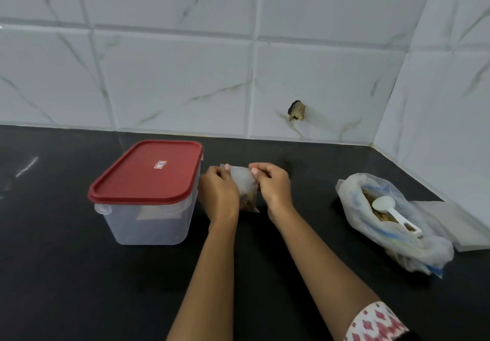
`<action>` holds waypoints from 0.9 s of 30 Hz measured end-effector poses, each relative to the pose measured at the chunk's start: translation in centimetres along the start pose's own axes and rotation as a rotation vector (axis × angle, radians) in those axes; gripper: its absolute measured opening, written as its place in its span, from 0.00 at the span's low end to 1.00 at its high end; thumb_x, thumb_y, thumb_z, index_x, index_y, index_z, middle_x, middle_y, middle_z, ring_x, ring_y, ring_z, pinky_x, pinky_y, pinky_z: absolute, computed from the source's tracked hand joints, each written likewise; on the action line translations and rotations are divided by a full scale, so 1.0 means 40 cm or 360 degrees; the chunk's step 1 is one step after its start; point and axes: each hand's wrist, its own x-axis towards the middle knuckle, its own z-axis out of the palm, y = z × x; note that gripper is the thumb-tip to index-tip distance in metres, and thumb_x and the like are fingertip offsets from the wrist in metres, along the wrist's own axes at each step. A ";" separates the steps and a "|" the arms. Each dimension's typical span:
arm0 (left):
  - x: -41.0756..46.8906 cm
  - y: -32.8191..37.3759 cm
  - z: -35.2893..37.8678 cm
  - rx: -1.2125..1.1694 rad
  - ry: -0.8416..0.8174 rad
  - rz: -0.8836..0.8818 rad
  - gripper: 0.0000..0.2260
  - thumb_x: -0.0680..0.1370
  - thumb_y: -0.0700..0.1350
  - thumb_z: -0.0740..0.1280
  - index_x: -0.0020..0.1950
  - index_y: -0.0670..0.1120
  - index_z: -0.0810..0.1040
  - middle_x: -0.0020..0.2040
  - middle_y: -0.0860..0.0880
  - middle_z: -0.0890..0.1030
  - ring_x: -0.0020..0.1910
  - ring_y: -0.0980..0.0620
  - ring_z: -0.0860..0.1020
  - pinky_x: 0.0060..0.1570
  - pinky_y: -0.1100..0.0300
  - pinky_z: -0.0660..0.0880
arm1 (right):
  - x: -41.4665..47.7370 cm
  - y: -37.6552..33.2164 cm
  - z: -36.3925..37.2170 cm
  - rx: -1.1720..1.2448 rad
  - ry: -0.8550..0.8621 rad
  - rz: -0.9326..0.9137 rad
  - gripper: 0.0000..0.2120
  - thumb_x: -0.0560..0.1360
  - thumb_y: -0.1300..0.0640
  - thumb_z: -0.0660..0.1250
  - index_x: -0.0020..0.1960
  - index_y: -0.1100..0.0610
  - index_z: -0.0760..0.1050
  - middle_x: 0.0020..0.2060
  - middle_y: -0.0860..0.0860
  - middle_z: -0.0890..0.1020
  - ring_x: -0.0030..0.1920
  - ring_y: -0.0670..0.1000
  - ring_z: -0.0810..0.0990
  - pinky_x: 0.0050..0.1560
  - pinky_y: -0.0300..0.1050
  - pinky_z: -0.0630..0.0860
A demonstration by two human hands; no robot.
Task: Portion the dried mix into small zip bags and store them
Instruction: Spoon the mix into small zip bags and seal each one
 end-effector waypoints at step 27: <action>0.011 -0.031 0.015 0.0269 -0.0177 -0.0076 0.20 0.82 0.44 0.54 0.73 0.40 0.58 0.72 0.41 0.63 0.69 0.44 0.66 0.65 0.53 0.67 | -0.028 0.025 0.012 -0.0646 -0.0498 -0.0252 0.22 0.79 0.58 0.60 0.72 0.56 0.63 0.71 0.52 0.67 0.70 0.51 0.66 0.69 0.40 0.61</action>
